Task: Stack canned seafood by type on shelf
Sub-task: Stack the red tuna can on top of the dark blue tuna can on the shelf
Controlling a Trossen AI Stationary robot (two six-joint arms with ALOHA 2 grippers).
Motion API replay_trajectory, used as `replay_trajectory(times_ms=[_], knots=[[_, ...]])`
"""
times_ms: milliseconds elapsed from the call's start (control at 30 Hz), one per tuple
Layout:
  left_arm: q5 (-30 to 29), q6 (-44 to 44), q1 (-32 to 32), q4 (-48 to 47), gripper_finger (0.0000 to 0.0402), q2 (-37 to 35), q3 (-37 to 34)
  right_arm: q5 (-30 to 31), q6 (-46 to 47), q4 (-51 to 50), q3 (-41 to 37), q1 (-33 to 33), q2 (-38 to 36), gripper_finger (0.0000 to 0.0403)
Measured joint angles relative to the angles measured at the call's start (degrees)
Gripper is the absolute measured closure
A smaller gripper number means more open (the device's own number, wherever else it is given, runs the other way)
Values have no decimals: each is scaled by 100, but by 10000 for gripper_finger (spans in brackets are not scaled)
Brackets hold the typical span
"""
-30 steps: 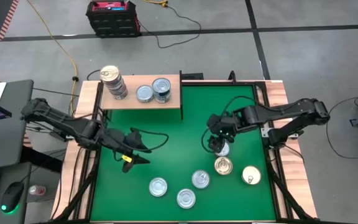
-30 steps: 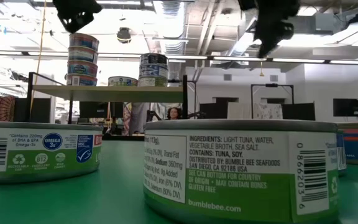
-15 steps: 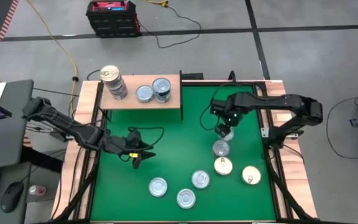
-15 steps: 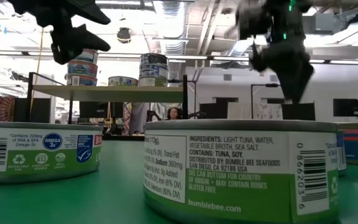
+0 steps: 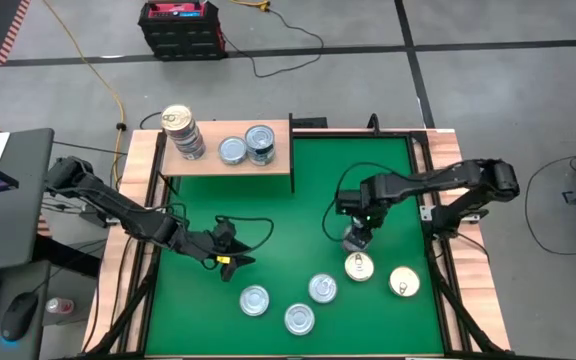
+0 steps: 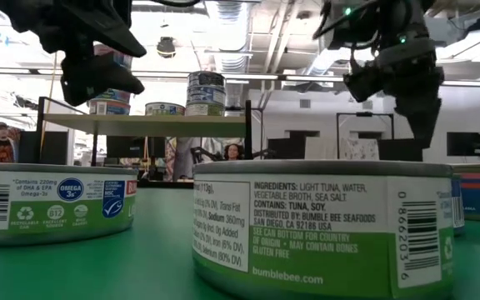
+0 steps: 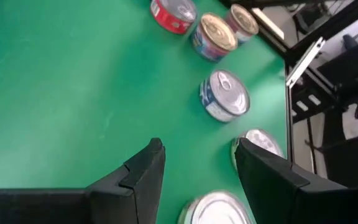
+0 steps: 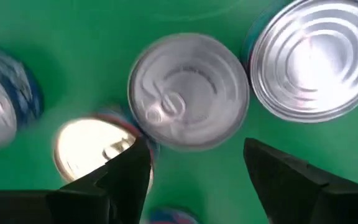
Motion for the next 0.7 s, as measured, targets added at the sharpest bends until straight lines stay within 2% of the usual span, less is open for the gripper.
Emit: replay_trajectory(times_ms=[200,300,433,700], knots=[[-20,-6,-1,155,214,28,0,-83,1525,1149,-1096,137,-775,124],[-3,-16,-1,152,214,28,0,268,2168,1282,-1407,329,-1129,132],[-4,12,-1,148,214,28,0,485,2626,1857,-1692,524,-1436,141],[-33,159,1,143,214,26,4,589,3265,2722,-2334,776,-1442,187]])
